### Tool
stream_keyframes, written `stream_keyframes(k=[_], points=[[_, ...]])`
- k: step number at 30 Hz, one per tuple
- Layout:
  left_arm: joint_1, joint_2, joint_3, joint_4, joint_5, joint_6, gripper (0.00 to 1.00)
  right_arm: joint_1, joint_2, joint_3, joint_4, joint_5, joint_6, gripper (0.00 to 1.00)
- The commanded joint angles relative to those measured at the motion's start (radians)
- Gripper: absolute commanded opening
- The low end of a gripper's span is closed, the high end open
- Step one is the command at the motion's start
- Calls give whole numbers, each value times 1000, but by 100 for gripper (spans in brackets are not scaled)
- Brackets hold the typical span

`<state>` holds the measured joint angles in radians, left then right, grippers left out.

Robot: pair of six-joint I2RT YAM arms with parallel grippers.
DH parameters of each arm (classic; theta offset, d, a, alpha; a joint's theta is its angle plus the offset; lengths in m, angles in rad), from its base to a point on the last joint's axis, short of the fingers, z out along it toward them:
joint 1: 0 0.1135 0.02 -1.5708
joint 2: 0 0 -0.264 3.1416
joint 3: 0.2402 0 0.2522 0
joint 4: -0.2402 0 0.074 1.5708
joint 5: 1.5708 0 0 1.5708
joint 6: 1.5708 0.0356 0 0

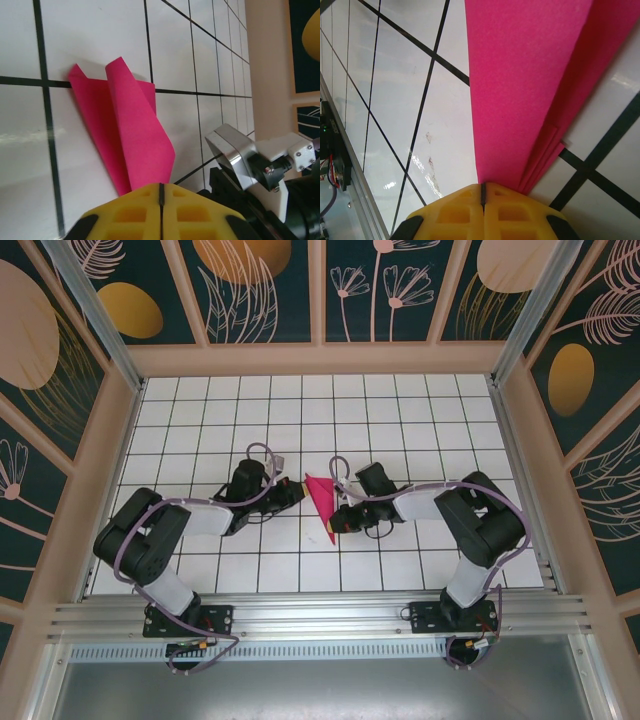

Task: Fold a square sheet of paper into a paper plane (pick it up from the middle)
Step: Fold the wing for the fifth time at the center of the table.

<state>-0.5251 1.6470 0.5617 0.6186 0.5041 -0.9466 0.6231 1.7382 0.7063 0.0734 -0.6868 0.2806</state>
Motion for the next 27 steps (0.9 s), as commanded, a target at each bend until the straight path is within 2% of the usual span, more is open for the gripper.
stream_keyframes(k=[1,10,14,20,27], points=[[-13,40,39,58,26,2,0,-5,60,-24,-105,81,-34,0],[-64,180,173,-56,-20,22,0,-5,63,-25,-100,86,-18,0],[-63,226,206,-130,-90,42,0,-5,61,-30,-104,84,-17,0],[-61,310,275,-175,-130,72,0,-5,62,-29,-138,86,-12,0],[-38,327,292,-227,-176,50,0,-6,58,-17,-201,121,-5,0]])
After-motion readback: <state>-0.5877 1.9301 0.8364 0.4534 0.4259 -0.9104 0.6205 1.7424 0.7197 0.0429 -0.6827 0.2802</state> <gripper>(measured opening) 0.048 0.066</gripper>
